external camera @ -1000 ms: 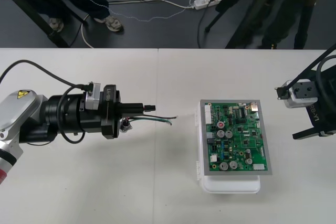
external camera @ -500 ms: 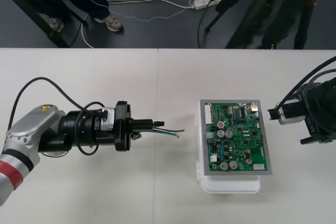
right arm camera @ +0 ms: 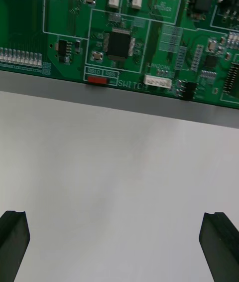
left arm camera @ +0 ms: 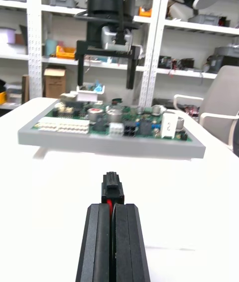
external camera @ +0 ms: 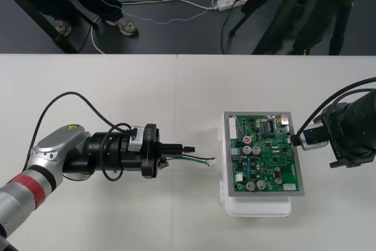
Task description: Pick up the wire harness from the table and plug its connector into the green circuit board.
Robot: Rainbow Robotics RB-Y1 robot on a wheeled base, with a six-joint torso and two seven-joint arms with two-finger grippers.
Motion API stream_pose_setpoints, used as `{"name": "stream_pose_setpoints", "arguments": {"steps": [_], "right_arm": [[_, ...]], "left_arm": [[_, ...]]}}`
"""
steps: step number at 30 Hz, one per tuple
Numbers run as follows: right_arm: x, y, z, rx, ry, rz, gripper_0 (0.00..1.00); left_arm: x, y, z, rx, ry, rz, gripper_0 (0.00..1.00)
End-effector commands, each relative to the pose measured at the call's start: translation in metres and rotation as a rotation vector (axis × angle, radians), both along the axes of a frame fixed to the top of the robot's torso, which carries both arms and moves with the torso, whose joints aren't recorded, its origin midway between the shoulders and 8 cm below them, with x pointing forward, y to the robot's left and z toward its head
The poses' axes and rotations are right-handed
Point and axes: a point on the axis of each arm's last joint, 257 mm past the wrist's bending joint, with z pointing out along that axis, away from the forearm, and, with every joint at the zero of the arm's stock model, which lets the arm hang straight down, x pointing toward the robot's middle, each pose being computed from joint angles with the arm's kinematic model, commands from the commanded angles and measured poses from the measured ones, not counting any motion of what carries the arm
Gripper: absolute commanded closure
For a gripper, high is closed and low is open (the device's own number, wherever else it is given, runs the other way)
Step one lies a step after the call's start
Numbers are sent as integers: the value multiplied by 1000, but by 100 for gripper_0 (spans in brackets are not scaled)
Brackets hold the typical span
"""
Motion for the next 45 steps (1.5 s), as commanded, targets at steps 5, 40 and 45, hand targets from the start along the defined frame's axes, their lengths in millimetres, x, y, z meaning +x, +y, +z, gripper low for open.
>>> {"name": "stream_pose_setpoints", "arguments": {"steps": [5, 40, 45], "right_arm": [[-11, 11, -17, 24, 21, -35, 0], [-7, 34, -44, 80, -12, -152, 0], [-10, 36, -47, 86, 0, -142, 0]], "left_arm": [[-29, -39, 27, -87, -130, -144, 100], [-16, -89, 20, -35, -124, -108, 100], [-17, -95, 21, -33, -122, -112, 100]]}}
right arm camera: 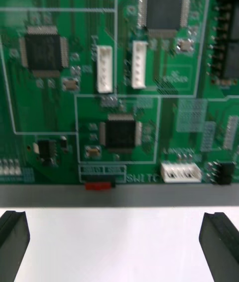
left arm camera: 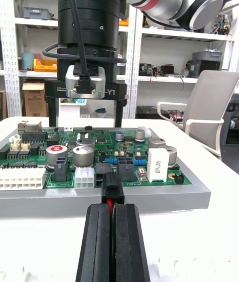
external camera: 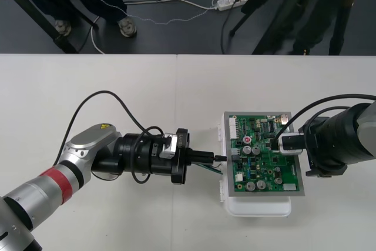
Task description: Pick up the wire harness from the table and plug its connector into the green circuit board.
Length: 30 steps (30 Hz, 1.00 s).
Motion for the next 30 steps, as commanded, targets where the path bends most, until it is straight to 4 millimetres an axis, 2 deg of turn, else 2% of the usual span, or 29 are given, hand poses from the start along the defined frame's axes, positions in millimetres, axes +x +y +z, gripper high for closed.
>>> {"name": "stream_pose_setpoints", "arguments": {"steps": [1, 16, 30], "right_arm": [[-11, 7, -8, 12, 23, -2, 0], [-7, 23, -6, 23, -4, 92, 0], [-7, 27, -6, 21, -6, 135, 0]], "left_arm": [[3, -29, 18, -24, -74, -18, 100], [-2, -33, 11, -5, -59, -28, 100], [4, -34, 7, 6, -57, -4, 100]]}}
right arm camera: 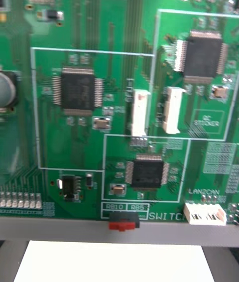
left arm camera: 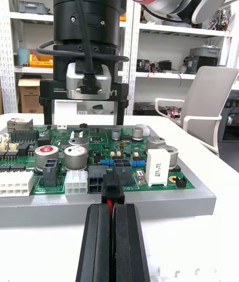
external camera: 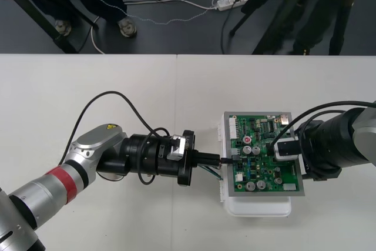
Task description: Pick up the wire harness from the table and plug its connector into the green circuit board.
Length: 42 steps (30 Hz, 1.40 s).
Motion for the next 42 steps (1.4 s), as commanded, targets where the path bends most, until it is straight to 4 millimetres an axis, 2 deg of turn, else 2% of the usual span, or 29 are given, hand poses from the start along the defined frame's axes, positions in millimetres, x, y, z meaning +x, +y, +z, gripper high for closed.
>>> {"name": "stream_pose_setpoints", "arguments": {"steps": [1, 24, 42], "right_arm": [[-4, 17, 1, 14, -6, 75, 0], [-2, 16, 2, 18, -12, 62, 0], [-9, 19, 0, 40, 16, 40, 0]], "left_arm": [[7, -22, 14, -15, -61, 1, 100], [7, -25, 17, -29, -59, 3, 100], [6, -29, 21, -37, -64, -3, 100]]}}
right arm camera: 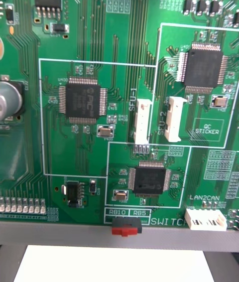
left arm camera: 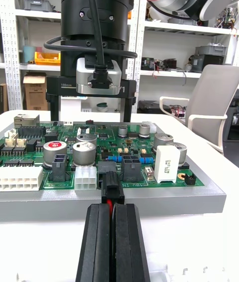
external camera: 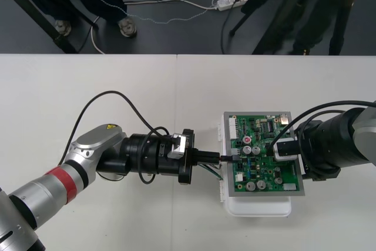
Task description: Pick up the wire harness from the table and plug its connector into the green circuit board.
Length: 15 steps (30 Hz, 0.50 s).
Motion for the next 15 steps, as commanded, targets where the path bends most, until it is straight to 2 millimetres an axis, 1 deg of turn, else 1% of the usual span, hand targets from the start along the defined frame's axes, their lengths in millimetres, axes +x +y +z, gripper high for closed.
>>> {"name": "stream_pose_setpoints", "arguments": {"steps": [1, 15], "right_arm": [[-8, 16, 0, 28, 15, 33, 0], [-12, 15, -2, 28, 30, 24, 0]], "left_arm": [[1, -29, 22, -38, -68, -24, 100], [4, -35, 23, -35, -75, -14, 100]]}}
